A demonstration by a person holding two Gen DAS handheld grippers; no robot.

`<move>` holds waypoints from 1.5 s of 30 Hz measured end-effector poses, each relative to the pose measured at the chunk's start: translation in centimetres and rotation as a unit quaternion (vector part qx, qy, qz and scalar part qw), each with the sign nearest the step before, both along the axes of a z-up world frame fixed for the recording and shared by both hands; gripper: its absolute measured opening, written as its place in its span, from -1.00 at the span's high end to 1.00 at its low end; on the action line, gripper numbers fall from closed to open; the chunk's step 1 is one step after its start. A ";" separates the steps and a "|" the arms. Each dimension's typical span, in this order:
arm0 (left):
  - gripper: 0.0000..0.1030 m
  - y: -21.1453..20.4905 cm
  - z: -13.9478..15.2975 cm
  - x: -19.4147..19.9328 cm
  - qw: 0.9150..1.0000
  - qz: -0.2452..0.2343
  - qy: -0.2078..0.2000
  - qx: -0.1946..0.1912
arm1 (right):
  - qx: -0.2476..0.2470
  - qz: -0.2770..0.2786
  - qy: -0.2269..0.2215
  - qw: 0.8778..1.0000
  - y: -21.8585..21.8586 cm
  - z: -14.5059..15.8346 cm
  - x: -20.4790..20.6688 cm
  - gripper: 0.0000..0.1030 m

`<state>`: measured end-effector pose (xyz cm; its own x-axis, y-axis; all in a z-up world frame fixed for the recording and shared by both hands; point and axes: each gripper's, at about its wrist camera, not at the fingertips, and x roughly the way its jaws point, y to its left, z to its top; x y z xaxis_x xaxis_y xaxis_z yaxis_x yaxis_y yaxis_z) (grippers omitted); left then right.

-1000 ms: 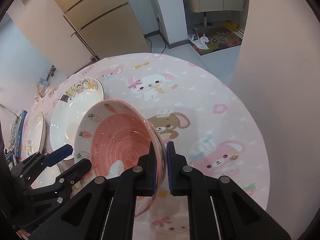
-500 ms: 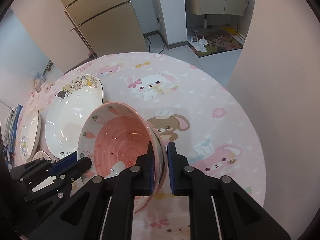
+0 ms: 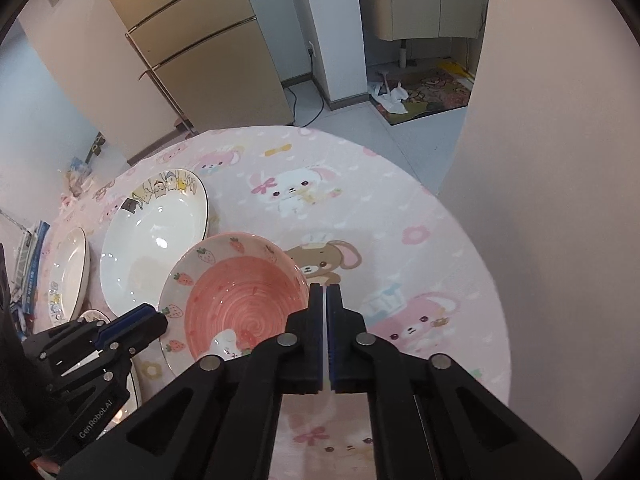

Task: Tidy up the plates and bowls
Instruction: 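Lower the pink bowl into the other pink bowl and open both grippers, then move both grippers to the white black-rimmed bowl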

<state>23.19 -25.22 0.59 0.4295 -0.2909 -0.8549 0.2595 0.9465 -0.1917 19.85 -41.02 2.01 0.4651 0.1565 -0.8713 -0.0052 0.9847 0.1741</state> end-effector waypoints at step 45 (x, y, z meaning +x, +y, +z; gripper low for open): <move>-1.00 0.3 15.0 -21.8 0.949 -0.081 -0.300 -0.061 | -0.063 -0.012 -0.183 0.981 -1.7 10.6 -24.9 0.16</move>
